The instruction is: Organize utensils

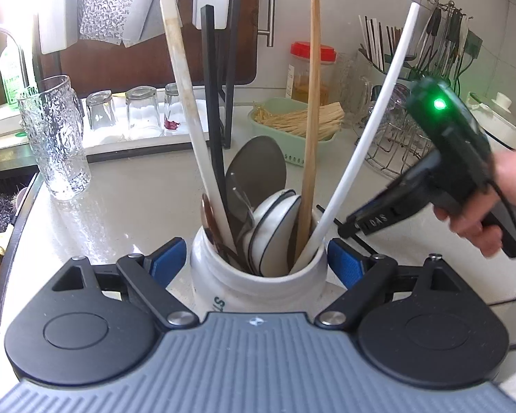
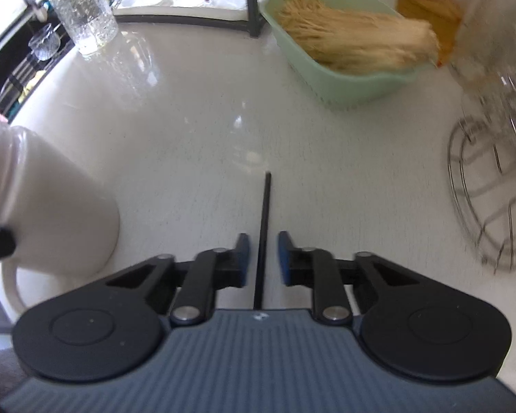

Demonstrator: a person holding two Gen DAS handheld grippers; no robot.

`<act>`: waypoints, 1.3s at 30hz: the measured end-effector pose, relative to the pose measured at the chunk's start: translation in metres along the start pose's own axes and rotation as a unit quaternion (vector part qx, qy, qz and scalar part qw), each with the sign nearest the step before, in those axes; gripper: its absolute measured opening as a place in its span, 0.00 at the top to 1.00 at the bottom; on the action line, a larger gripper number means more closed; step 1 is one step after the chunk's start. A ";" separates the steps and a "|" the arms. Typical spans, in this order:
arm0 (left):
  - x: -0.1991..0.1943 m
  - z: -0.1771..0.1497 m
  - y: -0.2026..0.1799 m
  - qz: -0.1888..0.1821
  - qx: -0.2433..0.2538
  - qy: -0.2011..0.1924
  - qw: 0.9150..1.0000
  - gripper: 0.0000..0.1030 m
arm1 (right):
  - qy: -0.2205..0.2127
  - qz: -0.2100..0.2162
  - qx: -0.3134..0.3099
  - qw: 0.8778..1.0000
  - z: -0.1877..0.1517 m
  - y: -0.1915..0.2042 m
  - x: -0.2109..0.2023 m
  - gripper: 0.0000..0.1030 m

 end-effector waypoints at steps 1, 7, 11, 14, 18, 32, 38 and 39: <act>-0.001 -0.001 0.000 0.000 0.002 0.002 1.000 0.11 | 0.005 -0.003 -0.014 1.000 0.003 0.004 0.002 0.93; -0.007 -0.006 0.003 -0.004 0.000 0.006 1.000 0.11 | -0.005 -0.016 -0.022 1.000 0.007 0.011 -0.003 0.95; -0.009 -0.005 0.002 -0.011 0.014 0.004 1.000 0.11 | -0.052 -0.008 0.022 0.998 0.008 0.000 -0.036 0.95; -0.008 -0.006 0.001 -0.018 0.026 0.004 0.999 0.11 | -0.095 -0.006 0.056 0.994 0.005 -0.008 -0.068 0.95; -0.007 -0.006 -0.002 -0.023 0.044 0.005 0.999 0.11 | -0.146 -0.008 0.089 0.985 -0.003 -0.009 -0.107 0.95; -0.014 -0.011 -0.003 -0.031 0.062 -0.006 0.998 0.11 | -0.234 0.007 0.128 0.964 -0.033 0.014 -0.167 0.95; -0.016 -0.012 -0.004 -0.033 0.067 -0.010 0.997 0.11 | -0.273 0.008 0.122 0.954 -0.033 0.024 -0.195 0.96; -0.016 -0.012 -0.004 -0.033 0.067 -0.010 0.997 0.11 | -0.278 0.008 0.120 0.953 -0.033 0.026 -0.199 0.96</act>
Point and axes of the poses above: each gripper's, at about its wrist camera, not at the fingertips, and x roughly the way its jaws point, y to its left, z to its top, the point moved 7 cm from there along x, roughly the way its jaws point, and after that the axes turned 3 degrees about y, right-handed, at the moved point
